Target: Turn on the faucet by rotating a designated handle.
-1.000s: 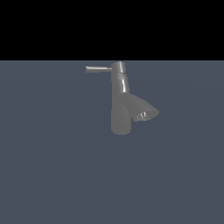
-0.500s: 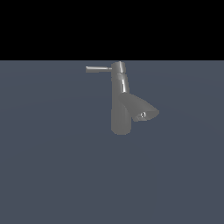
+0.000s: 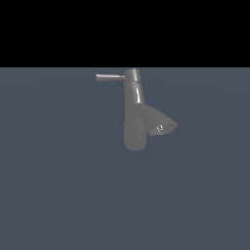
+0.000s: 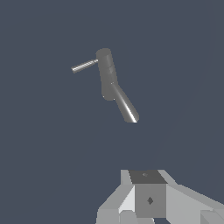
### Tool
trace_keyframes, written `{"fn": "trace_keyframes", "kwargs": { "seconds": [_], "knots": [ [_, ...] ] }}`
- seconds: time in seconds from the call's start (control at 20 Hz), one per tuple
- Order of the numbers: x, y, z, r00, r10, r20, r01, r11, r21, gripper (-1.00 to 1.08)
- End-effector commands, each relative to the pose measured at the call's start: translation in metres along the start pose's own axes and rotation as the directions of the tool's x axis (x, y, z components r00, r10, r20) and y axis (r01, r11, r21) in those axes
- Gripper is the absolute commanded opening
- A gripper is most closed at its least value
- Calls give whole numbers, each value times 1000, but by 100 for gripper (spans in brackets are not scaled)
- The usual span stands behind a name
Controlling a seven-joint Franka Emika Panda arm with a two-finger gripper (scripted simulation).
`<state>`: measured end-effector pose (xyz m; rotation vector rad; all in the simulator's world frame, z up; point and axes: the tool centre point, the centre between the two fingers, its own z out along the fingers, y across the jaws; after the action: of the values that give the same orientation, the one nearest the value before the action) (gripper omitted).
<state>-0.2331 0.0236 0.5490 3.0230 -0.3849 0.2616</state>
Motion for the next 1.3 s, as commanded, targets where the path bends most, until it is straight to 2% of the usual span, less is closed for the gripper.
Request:
{"fn": "trace_keyframes", "kwargs": {
  "seconds": [0.0,0.6,1.25],
  "knots": [
    [5,-10,-7,999,47,-27,-48,999,-13,-100],
    [35,-65,-18,962,243,-129,-252,966,-61,-100],
    [84,-125,17,891,415,-183,-436,895,-96,-100]
  ]
}}
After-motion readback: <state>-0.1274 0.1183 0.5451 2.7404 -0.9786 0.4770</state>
